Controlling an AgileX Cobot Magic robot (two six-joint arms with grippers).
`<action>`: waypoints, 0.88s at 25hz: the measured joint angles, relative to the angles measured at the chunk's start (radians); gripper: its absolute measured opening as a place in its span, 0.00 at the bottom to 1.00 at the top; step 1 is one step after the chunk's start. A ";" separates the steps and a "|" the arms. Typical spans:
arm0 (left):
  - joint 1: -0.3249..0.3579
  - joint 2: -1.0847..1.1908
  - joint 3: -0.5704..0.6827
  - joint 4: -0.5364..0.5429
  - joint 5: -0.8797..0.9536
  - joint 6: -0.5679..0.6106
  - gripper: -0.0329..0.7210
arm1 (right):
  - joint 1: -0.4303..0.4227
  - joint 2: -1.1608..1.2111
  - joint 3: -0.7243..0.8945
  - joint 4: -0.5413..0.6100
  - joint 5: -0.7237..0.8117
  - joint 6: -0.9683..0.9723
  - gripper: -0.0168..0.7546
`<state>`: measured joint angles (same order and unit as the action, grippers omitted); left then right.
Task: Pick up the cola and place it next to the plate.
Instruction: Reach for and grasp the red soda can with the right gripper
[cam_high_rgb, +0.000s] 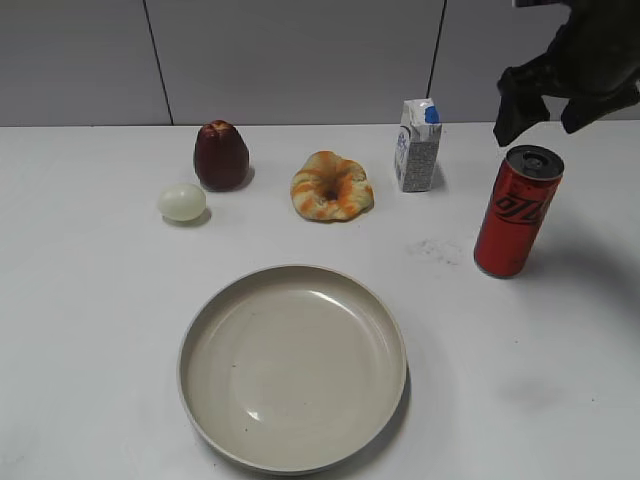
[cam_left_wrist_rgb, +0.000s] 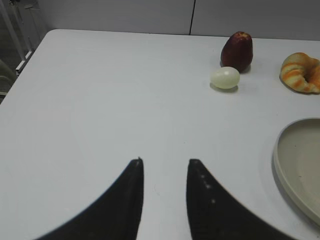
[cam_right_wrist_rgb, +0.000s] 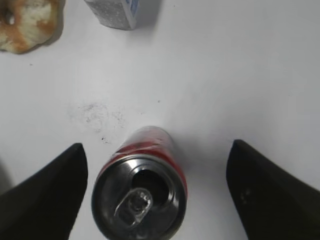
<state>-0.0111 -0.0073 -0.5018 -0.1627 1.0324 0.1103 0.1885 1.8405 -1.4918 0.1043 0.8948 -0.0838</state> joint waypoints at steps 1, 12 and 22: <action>0.000 0.000 0.000 0.000 0.000 0.000 0.36 | 0.000 0.012 -0.002 -0.002 0.009 0.006 0.88; 0.000 0.000 0.000 0.000 0.000 0.000 0.36 | 0.000 0.094 -0.005 -0.004 0.084 0.036 0.81; 0.000 0.000 0.000 0.000 0.000 0.000 0.36 | 0.002 0.108 -0.045 0.025 0.154 0.065 0.69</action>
<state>-0.0111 -0.0073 -0.5018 -0.1627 1.0324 0.1103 0.1905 1.9488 -1.5369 0.1292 1.0489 -0.0192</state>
